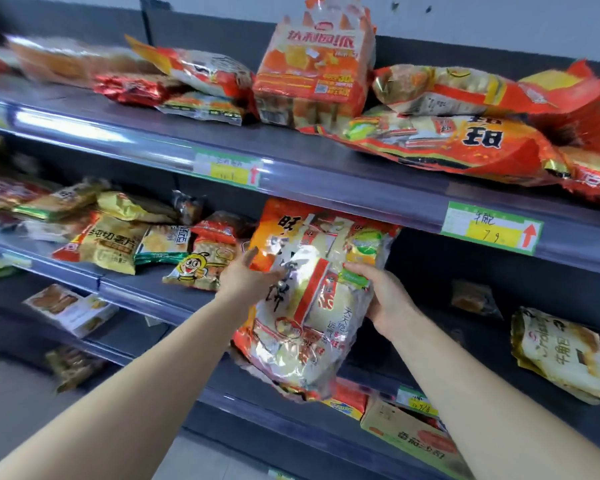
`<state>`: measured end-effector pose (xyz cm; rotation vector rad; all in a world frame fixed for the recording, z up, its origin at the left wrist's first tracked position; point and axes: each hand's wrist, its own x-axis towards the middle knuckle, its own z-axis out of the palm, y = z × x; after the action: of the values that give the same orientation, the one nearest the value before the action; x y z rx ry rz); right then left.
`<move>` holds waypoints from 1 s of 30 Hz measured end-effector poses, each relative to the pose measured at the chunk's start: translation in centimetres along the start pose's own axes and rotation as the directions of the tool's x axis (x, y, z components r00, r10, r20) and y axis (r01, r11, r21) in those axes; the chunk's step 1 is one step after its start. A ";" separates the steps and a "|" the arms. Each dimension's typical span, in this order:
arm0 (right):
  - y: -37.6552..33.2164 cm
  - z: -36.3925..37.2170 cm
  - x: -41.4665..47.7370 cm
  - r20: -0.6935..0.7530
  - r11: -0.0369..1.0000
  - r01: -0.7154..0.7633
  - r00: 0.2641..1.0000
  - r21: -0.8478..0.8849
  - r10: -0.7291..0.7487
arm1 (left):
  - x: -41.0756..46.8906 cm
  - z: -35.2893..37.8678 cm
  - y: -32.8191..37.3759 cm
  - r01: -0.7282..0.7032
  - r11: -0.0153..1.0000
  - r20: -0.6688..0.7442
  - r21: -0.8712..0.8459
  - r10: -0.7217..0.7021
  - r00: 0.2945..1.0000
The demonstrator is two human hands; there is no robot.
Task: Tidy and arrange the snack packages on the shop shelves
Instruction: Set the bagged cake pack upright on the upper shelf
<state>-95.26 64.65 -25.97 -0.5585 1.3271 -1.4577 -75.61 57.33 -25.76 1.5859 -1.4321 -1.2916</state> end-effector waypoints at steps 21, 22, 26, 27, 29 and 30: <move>4.5 30.2 -3.0 0.465 0.972 -0.109 0.863 -0.208 0.196 | 1.9 -35.6 -8.7 0.139 0.864 -0.415 -0.485 -0.367 0.833; 4.7 31.8 -3.2 0.481 0.971 -0.114 0.853 -0.211 0.205 | 1.6 -37.2 -8.9 0.114 0.861 -0.443 -0.495 -0.363 0.820; 5.4 38.4 -4.2 0.532 0.972 -0.053 0.830 -0.228 0.170 | 0.5 -43.3 -9.6 -0.018 0.843 -0.588 -0.538 -0.359 0.725; 5.5 40.0 -4.5 0.543 0.975 -0.027 0.827 -0.220 0.145 | 0.2 -44.8 -9.6 -0.053 0.836 -0.622 -0.546 -0.362 0.694; 5.7 43.2 -5.0 0.559 0.984 0.020 0.825 -0.176 0.083 | -0.3 -47.5 -9.3 -0.120 0.830 -0.685 -0.544 -0.357 0.634; 5.6 44.6 -5.2 0.565 0.988 0.041 0.823 -0.147 0.050 | -0.6 -48.8 -8.9 -0.153 0.831 -0.714 -0.536 -0.349 0.607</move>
<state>-53.01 50.94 -17.15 -1.0047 0.9557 -1.0609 -26.82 52.30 -18.25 1.5180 -0.3362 -0.7389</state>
